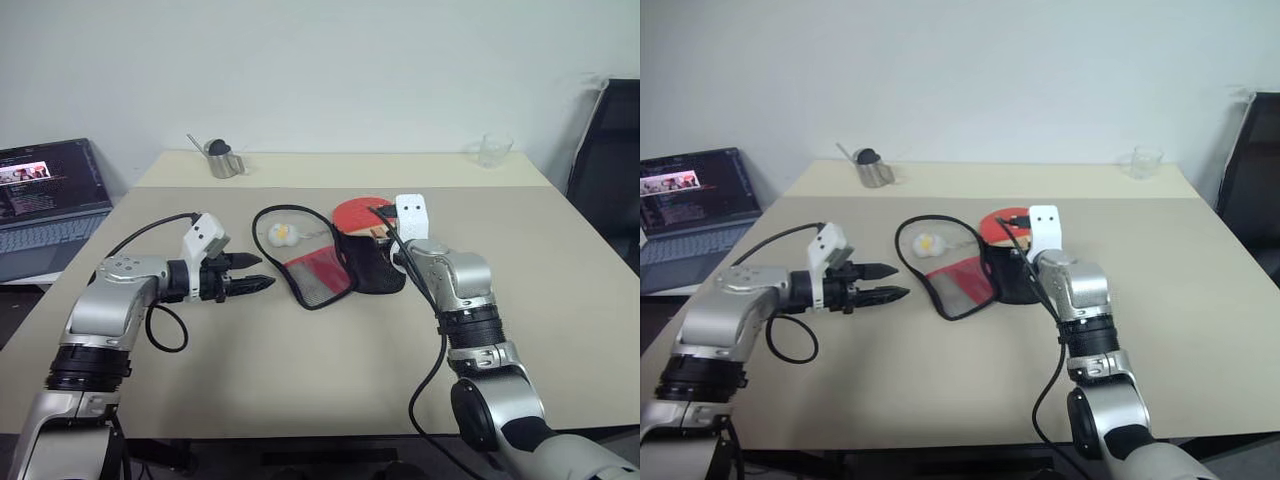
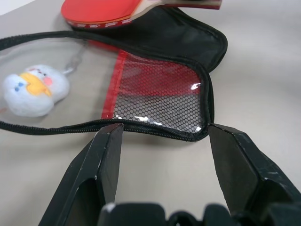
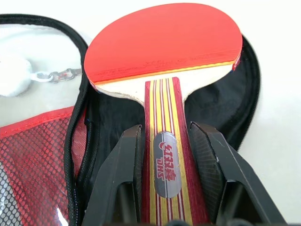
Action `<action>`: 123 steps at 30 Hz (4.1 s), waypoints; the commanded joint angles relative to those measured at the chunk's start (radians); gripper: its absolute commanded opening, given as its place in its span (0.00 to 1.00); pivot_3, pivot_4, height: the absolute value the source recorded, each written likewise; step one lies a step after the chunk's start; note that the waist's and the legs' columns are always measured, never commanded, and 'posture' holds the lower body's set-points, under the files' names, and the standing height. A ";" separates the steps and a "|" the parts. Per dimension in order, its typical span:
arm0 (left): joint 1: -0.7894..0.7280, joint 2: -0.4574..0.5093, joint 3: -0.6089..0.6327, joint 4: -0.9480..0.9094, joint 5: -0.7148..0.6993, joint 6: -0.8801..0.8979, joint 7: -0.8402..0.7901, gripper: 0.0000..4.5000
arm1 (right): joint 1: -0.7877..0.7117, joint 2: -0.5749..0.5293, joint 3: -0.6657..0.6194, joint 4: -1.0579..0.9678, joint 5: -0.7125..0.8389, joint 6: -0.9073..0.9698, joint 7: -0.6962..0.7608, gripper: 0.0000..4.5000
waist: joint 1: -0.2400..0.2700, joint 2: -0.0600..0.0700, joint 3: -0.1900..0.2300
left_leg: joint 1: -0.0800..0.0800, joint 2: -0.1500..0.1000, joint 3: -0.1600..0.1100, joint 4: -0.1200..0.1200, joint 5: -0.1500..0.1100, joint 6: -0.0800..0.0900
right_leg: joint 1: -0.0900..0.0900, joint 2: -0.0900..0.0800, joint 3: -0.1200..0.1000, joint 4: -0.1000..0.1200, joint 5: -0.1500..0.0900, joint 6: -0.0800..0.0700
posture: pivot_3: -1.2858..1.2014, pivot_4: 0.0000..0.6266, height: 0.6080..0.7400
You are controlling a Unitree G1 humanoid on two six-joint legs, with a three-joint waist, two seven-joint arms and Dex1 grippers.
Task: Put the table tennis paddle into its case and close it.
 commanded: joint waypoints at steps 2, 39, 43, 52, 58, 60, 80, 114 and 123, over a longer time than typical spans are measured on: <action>-0.021 0.003 0.003 -0.026 -0.013 -0.006 -0.008 0.69 | 0.027 -0.006 0.002 -0.112 0.000 0.089 -0.010 0.28 | 0.001 0.000 0.000 | 0.000 0.000 0.000 0.000 0.000 0.000 | 0.000 0.000 0.000 0.000 0.000 0.000 | 0.52 0.24 1.00; 0.020 -0.037 -0.040 -0.110 -0.013 0.039 0.014 0.69 | -0.002 0.110 -0.018 0.120 0.002 -0.052 -0.028 0.47 | -0.018 0.000 0.000 | 0.000 0.000 0.000 0.000 0.000 0.000 | -0.001 0.001 0.000 0.000 0.000 0.000 | 0.52 0.24 1.00; 0.010 -0.045 -0.047 -0.106 -0.010 0.042 0.016 0.69 | -0.009 0.109 -0.024 0.123 0.006 -0.061 -0.029 0.77 | -0.017 0.000 0.000 | 0.000 0.000 0.000 0.000 0.000 0.000 | -0.001 0.000 0.000 0.000 0.000 0.000 | 0.52 0.24 1.00; -0.036 -0.084 -0.060 0.021 0.057 0.008 0.116 0.69 | -0.014 0.010 0.007 -0.054 0.028 0.053 0.063 0.99 | -0.011 0.000 0.000 | 0.000 0.000 0.000 0.000 0.000 0.000 | -0.001 0.001 0.000 0.001 0.000 0.000 | 0.52 0.24 1.00; -0.068 -0.104 -0.059 0.165 0.096 -0.030 0.170 0.69 | 0.035 -0.198 0.046 -0.298 0.096 0.204 0.233 0.99 | -0.001 0.000 0.000 | 0.000 0.000 0.000 0.000 0.000 0.000 | -0.001 0.001 0.000 0.000 0.000 0.000 | 0.52 0.24 1.00; -0.090 -0.127 -0.075 0.221 0.122 -0.047 0.201 0.69 | 0.054 -0.242 0.050 -0.334 0.118 0.223 0.269 0.99 | 0.000 0.000 0.000 | 0.000 -0.001 0.000 0.000 0.000 0.000 | -0.001 0.001 0.000 0.000 0.000 0.000 | 0.52 0.24 1.00; -0.205 -0.263 -0.105 0.419 0.208 -0.172 0.248 0.69 | 0.108 -0.269 0.066 -0.388 0.110 0.218 0.257 0.99 | 0.002 0.000 0.000 | -0.001 -0.001 0.000 0.001 0.000 0.000 | 0.000 0.001 0.000 0.000 0.001 0.001 | 0.52 0.24 1.00; -0.370 -0.613 -0.038 0.260 0.098 -0.200 0.488 0.69 | 0.126 -0.533 -0.021 -0.305 0.126 -0.003 0.422 0.99 | 0.006 -0.001 0.000 | -0.001 -0.002 0.000 0.002 0.000 0.000 | 0.001 0.001 0.000 0.000 0.000 0.004 | 0.52 0.24 1.00; -0.413 -0.670 -0.131 0.385 0.189 -0.220 0.520 0.69 | 0.120 -0.537 -0.031 -0.283 0.114 -0.025 0.409 0.99 | 0.001 -0.001 0.000 | 0.000 -0.003 0.000 0.001 0.000 0.000 | 0.001 0.002 0.001 -0.001 0.000 0.004 | 0.52 0.24 1.00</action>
